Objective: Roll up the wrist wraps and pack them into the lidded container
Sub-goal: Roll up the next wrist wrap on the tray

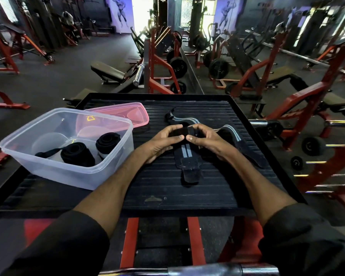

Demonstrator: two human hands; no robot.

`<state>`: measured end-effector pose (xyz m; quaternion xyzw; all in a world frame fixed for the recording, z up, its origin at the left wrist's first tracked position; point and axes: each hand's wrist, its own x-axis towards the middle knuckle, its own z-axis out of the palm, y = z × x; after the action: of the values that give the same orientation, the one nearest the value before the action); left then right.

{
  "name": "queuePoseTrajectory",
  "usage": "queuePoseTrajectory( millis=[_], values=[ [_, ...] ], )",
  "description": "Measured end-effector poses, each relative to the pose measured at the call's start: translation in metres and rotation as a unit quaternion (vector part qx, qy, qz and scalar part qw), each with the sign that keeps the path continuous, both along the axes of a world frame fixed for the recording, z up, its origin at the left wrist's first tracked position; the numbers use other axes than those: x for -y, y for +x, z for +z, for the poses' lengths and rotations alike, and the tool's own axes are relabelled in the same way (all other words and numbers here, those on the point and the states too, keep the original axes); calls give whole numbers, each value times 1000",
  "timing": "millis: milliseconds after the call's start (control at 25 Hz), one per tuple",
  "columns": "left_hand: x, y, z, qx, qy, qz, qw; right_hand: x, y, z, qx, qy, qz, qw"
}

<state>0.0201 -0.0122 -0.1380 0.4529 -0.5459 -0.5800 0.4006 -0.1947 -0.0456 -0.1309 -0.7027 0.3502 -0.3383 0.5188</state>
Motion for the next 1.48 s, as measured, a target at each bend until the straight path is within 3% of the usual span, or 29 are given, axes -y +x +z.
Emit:
queuePoseTrajectory(
  millis=[160,320,400,520,680,760,880,1000,1280,1400,1480],
  values=[
    [-2,4,-2,40,-40,7,998,-1,-6,5,-23,8,22,999],
    [-1,5,-4,190,-137,17,972,1,-12,7,-24,91,52,994],
    [-2,2,-1,251,-181,51,950,2,-10,12,37,155,55,986],
    [-7,-3,4,234,-248,83,936,-3,-4,20,106,211,9,972],
    [-10,-4,6,230,-343,79,907,-5,3,16,58,182,39,981],
    [-8,-6,7,194,-299,72,931,-4,2,17,74,185,27,980],
    [-8,-7,11,27,-99,16,995,-3,-1,17,123,157,-5,980],
    [-9,-3,13,-43,22,-17,999,-4,-3,18,137,115,-5,984],
    [-12,-13,6,92,-94,40,990,-7,-4,21,136,150,43,978],
    [-13,-11,5,224,-212,94,947,-6,-6,23,127,216,51,967],
    [-15,-10,7,251,-250,111,928,-7,-9,26,159,249,63,953]
  ],
)
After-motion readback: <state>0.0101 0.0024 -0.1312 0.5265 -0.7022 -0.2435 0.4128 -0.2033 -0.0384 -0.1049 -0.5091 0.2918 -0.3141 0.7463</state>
